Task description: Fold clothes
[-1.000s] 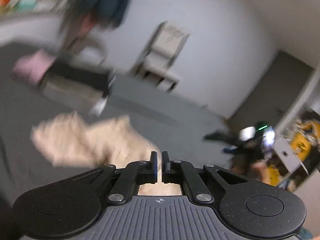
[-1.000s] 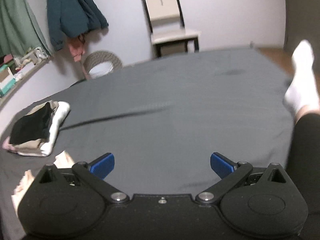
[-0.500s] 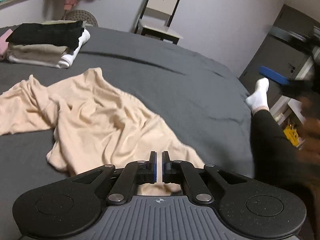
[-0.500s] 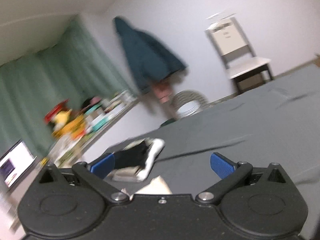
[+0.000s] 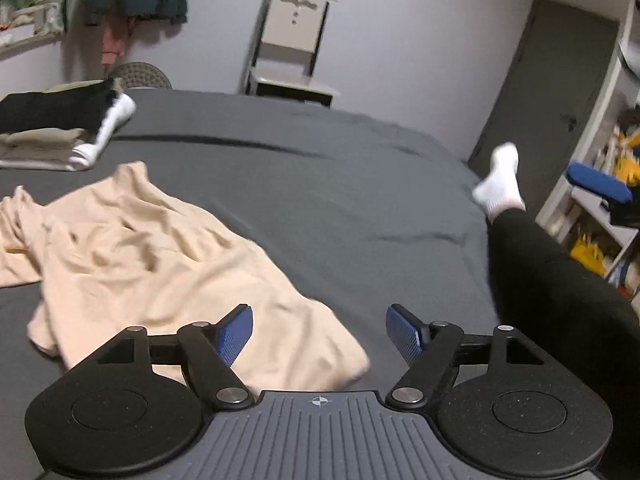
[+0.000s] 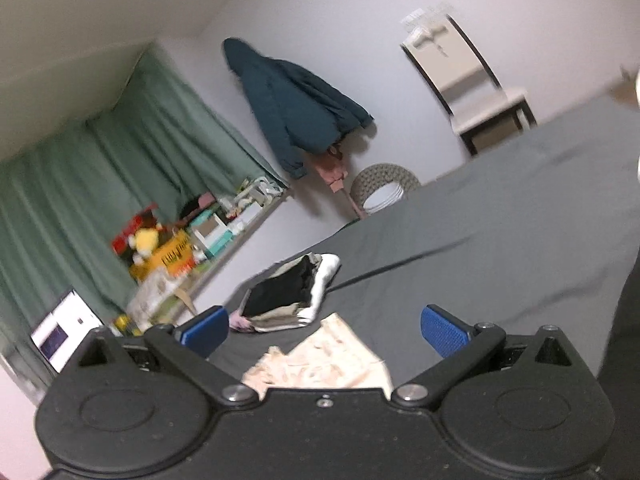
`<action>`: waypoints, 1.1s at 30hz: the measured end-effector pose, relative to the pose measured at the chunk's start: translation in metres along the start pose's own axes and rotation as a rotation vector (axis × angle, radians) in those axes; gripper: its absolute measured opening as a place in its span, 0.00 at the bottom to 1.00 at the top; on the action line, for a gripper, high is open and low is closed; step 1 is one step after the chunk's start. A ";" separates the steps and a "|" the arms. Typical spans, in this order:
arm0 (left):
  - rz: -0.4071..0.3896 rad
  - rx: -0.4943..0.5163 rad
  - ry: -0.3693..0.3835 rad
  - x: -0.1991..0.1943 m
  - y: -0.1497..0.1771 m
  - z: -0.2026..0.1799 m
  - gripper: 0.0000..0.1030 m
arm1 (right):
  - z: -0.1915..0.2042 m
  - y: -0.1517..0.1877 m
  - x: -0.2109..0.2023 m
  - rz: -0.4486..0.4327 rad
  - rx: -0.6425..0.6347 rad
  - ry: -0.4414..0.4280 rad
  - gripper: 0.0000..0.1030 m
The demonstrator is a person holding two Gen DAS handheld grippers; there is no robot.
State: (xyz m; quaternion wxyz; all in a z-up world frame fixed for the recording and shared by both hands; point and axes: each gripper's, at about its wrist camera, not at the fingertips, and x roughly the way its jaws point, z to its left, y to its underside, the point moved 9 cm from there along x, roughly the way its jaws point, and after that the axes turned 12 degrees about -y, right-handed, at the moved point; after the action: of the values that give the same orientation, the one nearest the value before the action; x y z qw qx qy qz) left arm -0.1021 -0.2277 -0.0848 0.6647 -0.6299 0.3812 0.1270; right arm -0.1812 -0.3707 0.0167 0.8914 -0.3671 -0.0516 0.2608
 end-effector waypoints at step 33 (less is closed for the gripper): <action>0.020 -0.237 -0.417 -0.079 0.015 0.224 0.07 | -0.037 0.049 0.185 0.466 -0.362 0.259 1.00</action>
State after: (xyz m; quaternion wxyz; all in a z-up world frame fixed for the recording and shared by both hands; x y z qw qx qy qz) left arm -0.0883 0.0091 -0.0621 0.6490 -0.6599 0.2244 0.3049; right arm -0.0330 -0.2716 -0.0617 0.7271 -0.5518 0.1020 0.3955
